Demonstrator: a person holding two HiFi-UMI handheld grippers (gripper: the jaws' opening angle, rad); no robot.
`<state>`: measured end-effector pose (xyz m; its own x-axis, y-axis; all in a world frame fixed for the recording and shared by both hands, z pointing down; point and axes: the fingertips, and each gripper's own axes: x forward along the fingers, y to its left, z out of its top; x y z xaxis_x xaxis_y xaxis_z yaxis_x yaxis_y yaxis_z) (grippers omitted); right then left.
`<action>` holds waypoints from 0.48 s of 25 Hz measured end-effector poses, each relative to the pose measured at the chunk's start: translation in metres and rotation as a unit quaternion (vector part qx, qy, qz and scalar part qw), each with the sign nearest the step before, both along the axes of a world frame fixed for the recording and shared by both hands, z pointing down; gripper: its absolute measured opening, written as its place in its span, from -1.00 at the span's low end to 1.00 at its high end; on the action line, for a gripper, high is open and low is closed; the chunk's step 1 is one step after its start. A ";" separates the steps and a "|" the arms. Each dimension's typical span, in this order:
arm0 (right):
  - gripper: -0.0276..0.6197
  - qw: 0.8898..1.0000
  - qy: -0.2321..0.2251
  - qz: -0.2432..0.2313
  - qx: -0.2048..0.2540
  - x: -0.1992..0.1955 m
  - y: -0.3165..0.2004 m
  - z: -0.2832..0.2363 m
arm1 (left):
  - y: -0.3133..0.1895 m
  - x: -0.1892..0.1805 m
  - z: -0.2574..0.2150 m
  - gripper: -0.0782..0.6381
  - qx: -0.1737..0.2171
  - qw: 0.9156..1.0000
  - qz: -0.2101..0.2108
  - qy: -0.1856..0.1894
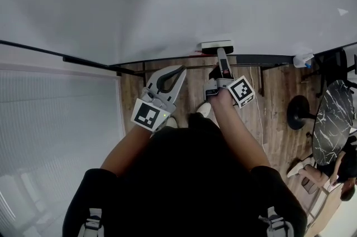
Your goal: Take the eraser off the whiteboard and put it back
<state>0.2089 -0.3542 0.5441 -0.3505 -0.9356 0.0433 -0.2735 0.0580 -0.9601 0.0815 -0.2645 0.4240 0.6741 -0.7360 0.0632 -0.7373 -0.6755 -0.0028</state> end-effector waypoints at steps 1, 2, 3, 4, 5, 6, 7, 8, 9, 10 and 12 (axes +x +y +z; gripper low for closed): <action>0.09 1.000 -0.005 0.000 0.000 -0.001 -0.002 0.002 | 0.000 -0.002 0.000 -0.77 0.000 1.000 -0.003 -0.001; 0.09 1.000 -0.009 0.001 0.000 -0.002 -0.003 0.004 | 0.000 -0.004 0.000 -0.77 0.001 1.000 -0.005 -0.002; 0.09 1.000 -0.014 0.002 0.001 -0.003 -0.005 0.006 | 0.000 -0.006 0.001 -0.77 0.001 1.000 -0.007 -0.004; 0.09 1.000 -0.019 0.004 0.001 -0.003 -0.007 0.007 | 0.000 -0.008 0.001 -0.77 0.001 1.000 -0.009 -0.005; 0.09 1.000 -0.024 0.006 0.002 -0.003 -0.009 0.008 | 0.000 -0.010 0.002 -0.77 -0.001 1.000 -0.011 -0.007; 0.09 1.000 -0.029 0.008 0.002 -0.003 -0.011 0.009 | 0.000 -0.012 0.003 -0.77 -0.003 1.000 -0.013 -0.008; 0.09 0.999 -0.034 0.010 0.003 -0.003 -0.014 0.011 | 0.000 -0.014 0.004 -0.77 -0.004 1.000 -0.015 -0.010; 0.09 0.999 -0.039 0.011 0.002 -0.003 -0.015 0.012 | 0.000 -0.015 0.004 -0.77 -0.004 1.000 -0.017 -0.011; 0.08 0.999 -0.044 0.012 0.002 -0.004 -0.017 0.013 | 0.000 -0.016 0.004 -0.77 -0.004 1.000 -0.019 -0.013; 0.03 0.999 -0.046 0.012 0.002 -0.004 -0.018 0.012 | 0.000 -0.017 0.004 -0.77 -0.004 1.000 -0.021 -0.014; -0.12 0.999 -0.046 0.012 0.005 -0.004 -0.018 0.010 | 0.001 -0.019 0.003 -0.77 -0.003 1.000 -0.023 -0.016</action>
<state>0.2045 -0.3721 0.5544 -0.3292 -0.9443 0.0029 -0.1851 0.0615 -0.9808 0.0629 -0.2636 0.4268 0.6372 -0.7655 0.0891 -0.7671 -0.6411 -0.0227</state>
